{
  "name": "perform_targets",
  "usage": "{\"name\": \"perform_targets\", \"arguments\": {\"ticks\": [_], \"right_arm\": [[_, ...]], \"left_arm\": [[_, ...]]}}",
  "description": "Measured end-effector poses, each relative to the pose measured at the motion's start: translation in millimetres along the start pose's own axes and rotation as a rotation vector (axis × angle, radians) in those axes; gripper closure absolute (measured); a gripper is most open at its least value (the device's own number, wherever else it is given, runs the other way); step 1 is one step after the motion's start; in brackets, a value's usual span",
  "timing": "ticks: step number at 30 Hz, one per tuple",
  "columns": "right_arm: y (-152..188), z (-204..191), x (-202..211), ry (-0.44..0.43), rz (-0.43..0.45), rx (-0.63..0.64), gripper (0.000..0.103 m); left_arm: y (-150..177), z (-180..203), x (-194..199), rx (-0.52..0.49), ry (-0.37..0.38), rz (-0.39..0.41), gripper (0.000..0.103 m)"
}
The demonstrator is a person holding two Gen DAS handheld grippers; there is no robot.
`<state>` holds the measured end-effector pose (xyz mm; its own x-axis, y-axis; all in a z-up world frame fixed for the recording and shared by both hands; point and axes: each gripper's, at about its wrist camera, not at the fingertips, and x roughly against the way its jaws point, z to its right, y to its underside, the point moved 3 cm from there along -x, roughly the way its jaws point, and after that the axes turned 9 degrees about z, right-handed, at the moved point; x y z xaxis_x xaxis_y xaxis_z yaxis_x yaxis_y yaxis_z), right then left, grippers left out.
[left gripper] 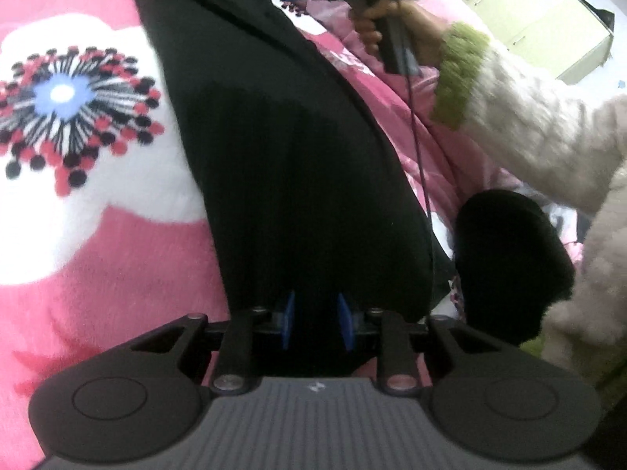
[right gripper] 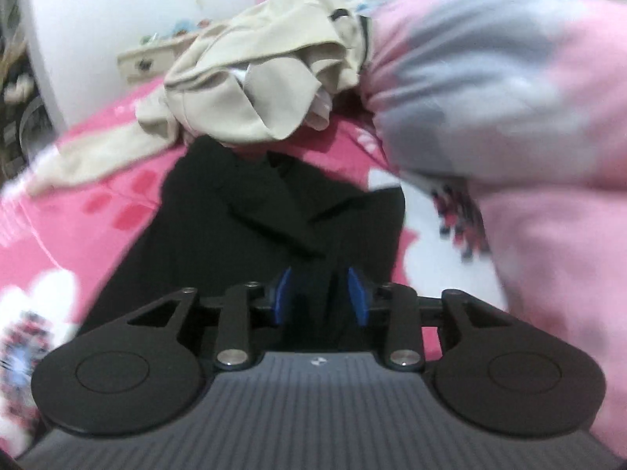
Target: Fold clothes
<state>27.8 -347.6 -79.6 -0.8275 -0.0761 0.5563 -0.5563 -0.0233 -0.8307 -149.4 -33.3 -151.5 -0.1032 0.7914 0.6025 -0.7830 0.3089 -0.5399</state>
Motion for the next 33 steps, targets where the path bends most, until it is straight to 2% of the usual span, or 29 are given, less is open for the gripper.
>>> {"name": "perform_targets", "arguments": {"ticks": [1, 2, 9, 12, 13, 15, 16, 19, 23, 27, 33], "right_arm": [[0.1, -2.7, -7.2, -0.010, -0.008, 0.032, 0.060], [-0.4, -6.0, -14.2, -0.021, -0.015, 0.073, 0.058], [-9.0, -35.5, -44.3, -0.069, 0.006, 0.356, 0.058], [-8.9, -45.3, -54.0, -0.074, 0.015, 0.445, 0.063], [-9.3, -45.2, -54.9, -0.079, 0.019, 0.446, 0.077], [-12.9, -41.0, -55.6, -0.081, 0.030, 0.408, 0.096], [-16.1, -35.2, -53.6, -0.068, 0.050, 0.360, 0.098], [-27.6, -4.3, -45.3, -0.063, 0.114, 0.108, 0.099], [-29.2, 39.1, -45.3, -0.037, 0.138, -0.160, 0.100], [-24.2, 65.4, -46.3, -0.007, 0.142, -0.282, 0.100], [-9.7, 77.6, -65.7, 0.033, 0.082, -0.302, 0.099]], "left_arm": [[-0.1, -1.6, -0.9, 0.007, 0.009, -0.007, 0.078], [-0.6, -2.6, -1.9, 0.010, 0.016, -0.013, 0.078], [-3.8, -7.2, -6.3, 0.045, 0.057, -0.044, 0.078], [-3.3, -8.2, -8.3, 0.058, 0.067, -0.047, 0.078], [-3.3, -8.1, -8.8, 0.060, 0.069, -0.047, 0.078], [-2.7, -5.3, -7.4, 0.060, 0.073, -0.047, 0.078], [-2.0, -4.6, -7.2, 0.061, 0.075, -0.048, 0.078], [1.1, -3.4, -6.0, 0.059, 0.078, -0.048, 0.078], [0.2, -5.3, -0.8, 0.056, 0.081, -0.051, 0.078], [3.4, -4.6, 3.2, 0.059, 0.082, -0.056, 0.078], [2.1, -7.6, 15.3, 0.053, 0.083, -0.067, 0.078]]}}
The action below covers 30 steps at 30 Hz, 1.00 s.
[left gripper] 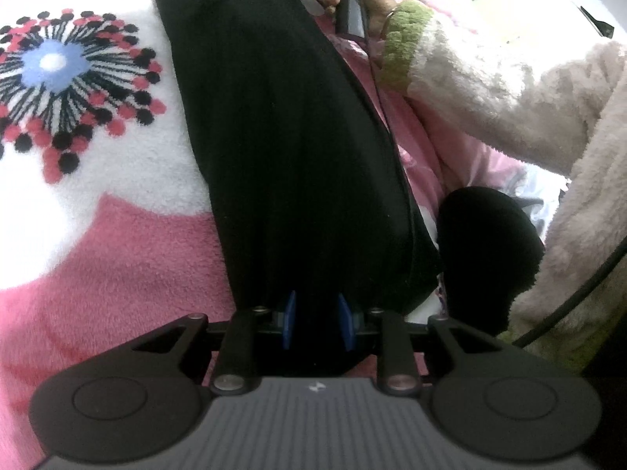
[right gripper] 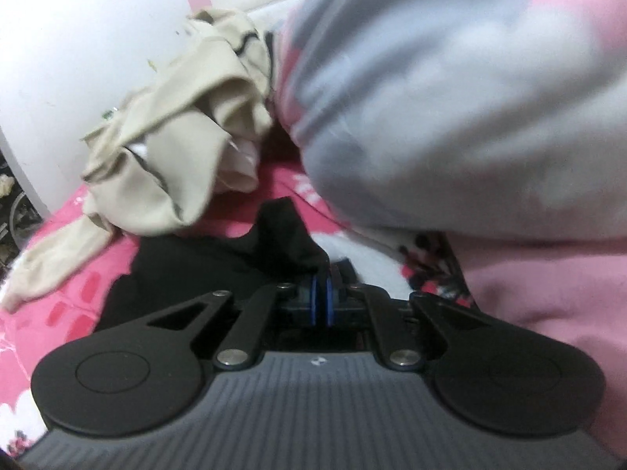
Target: Fold clothes
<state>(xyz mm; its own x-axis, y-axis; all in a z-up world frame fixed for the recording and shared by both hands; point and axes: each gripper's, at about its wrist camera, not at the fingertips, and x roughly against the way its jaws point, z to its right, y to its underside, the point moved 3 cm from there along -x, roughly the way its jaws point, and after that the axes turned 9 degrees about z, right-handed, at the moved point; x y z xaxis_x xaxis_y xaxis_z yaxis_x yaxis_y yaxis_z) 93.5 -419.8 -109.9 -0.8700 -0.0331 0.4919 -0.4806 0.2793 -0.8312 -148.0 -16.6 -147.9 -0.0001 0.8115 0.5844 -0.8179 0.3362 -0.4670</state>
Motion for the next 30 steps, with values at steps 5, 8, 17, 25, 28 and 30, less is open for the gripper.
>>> {"name": "perform_targets", "arguments": {"ticks": [5, 8, 17, 25, 28, 30], "right_arm": [[2.4, 12.9, 0.6, 0.049, -0.005, -0.026, 0.072], [-0.9, 15.9, 12.5, 0.059, 0.000, -0.040, 0.072], [1.9, 7.4, 87.3, 0.039, -0.041, -0.045, 0.072], [65.8, -3.8, 124.4, -0.043, -0.295, -0.134, 0.080], [77.4, -4.8, 125.3, -0.040, -0.315, -0.135, 0.097], [76.5, -5.6, 128.5, -0.048, -0.300, -0.143, 0.103]], "left_arm": [[-0.8, 4.4, 0.6, 0.003, -0.005, 0.007, 0.078], [-1.2, 5.8, 2.9, 0.001, -0.007, 0.010, 0.078], [2.6, 5.4, 12.4, 0.010, -0.016, 0.032, 0.078], [6.6, 12.4, 22.5, -0.002, -0.056, 0.063, 0.079], [7.1, 16.1, 27.8, -0.023, -0.089, 0.076, 0.090], [6.4, 16.6, 33.0, -0.028, -0.108, 0.083, 0.092]]}}
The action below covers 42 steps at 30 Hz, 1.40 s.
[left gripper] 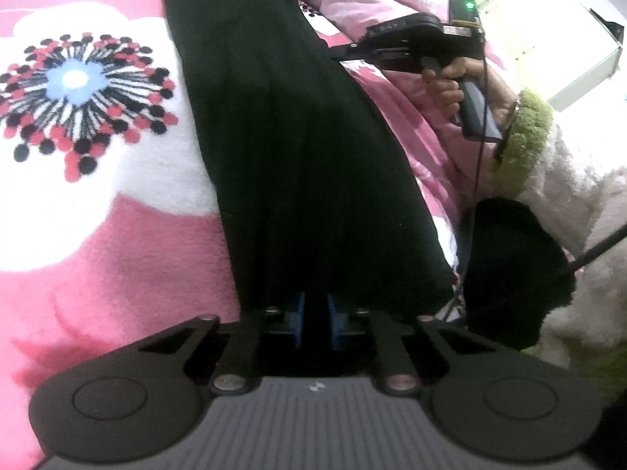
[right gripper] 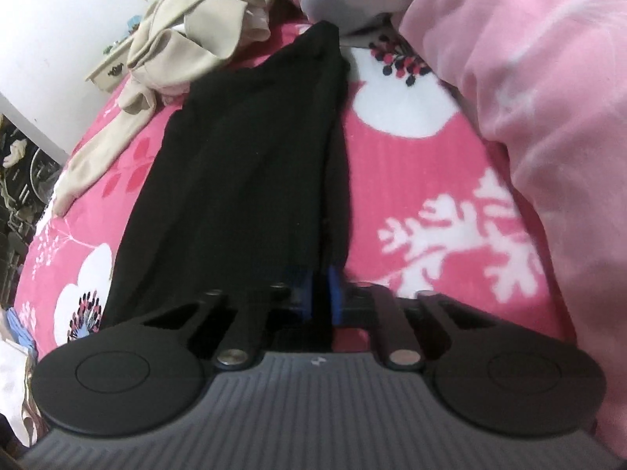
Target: Fold clothes
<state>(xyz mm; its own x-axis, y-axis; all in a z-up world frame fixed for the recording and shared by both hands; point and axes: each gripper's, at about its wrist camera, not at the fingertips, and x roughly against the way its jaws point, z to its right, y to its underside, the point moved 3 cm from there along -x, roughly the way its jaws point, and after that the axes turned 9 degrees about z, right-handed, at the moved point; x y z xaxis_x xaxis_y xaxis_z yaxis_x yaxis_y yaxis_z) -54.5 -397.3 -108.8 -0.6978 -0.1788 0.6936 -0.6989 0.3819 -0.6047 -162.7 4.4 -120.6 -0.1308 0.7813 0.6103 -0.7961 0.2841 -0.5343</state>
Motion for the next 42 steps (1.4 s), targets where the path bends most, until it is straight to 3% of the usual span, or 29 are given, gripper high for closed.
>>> {"name": "perform_targets", "arguments": {"ticks": [8, 10, 14, 26, 35, 39, 42], "right_arm": [[11.4, 16.4, 14.2, 0.142, 0.051, 0.006, 0.103], [11.6, 18.7, 25.1, 0.113, 0.079, -0.036, 0.103], [6.4, 3.6, 39.9, 0.001, 0.150, 0.003, 0.100], [3.2, -18.4, -10.1, 0.034, 0.086, 0.187, 0.099], [9.0, -0.1, 10.8, 0.101, 0.126, 0.109, 0.103], [10.0, 9.2, 14.7, 0.023, 0.147, 0.022, 0.100], [5.0, 2.8, 15.6, -0.018, 0.175, 0.024, 0.099]], "left_arm": [[-3.8, 8.4, -4.0, -0.017, -0.023, 0.004, 0.092], [-4.1, 11.2, -3.9, -0.019, -0.028, 0.004, 0.092], [-6.2, 12.0, -3.2, -0.024, -0.031, 0.006, 0.089], [-6.8, 18.8, -2.6, -0.016, -0.028, 0.020, 0.088], [-0.6, 22.2, -8.2, -0.012, -0.022, 0.020, 0.088], [-6.3, 21.6, -12.4, -0.014, -0.024, 0.015, 0.088], [-5.0, 19.8, -4.5, -0.014, -0.027, 0.013, 0.088]]}}
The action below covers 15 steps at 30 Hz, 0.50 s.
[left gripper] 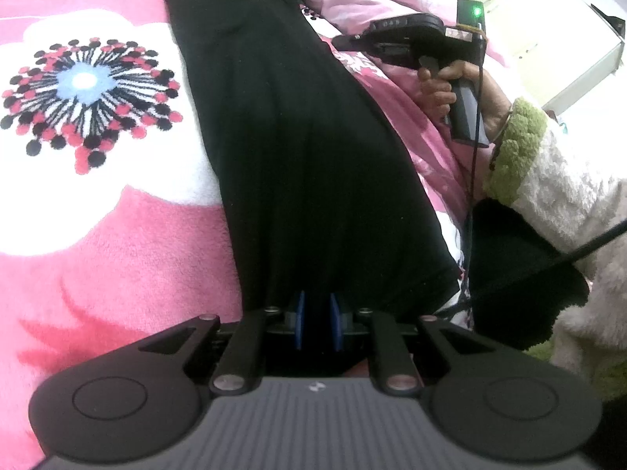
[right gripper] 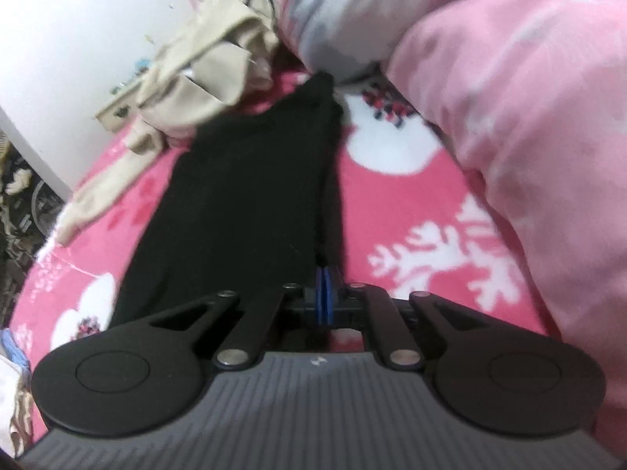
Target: Fold clothes
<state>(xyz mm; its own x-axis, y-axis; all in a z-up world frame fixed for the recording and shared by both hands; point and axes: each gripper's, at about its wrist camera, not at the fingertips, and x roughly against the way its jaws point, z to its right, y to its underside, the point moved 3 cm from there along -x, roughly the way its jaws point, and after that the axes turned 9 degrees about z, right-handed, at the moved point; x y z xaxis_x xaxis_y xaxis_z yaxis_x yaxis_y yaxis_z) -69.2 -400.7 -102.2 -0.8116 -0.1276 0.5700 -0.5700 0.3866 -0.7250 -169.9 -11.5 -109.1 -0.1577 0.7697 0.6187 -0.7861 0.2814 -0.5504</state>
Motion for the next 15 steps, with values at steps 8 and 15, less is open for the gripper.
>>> {"name": "perform_targets", "arguments": {"ticks": [8, 15], "right_arm": [[5.3, -13.0, -27.8, 0.015, -0.062, 0.101, 0.077], [9.4, -13.0, -24.6, -0.007, -0.074, 0.090, 0.093]], "left_arm": [[0.1, 0.3, 7.4, -0.001, 0.001, 0.000, 0.087], [-1.7, -0.4, 12.9, 0.006, 0.009, -0.002, 0.087]]}}
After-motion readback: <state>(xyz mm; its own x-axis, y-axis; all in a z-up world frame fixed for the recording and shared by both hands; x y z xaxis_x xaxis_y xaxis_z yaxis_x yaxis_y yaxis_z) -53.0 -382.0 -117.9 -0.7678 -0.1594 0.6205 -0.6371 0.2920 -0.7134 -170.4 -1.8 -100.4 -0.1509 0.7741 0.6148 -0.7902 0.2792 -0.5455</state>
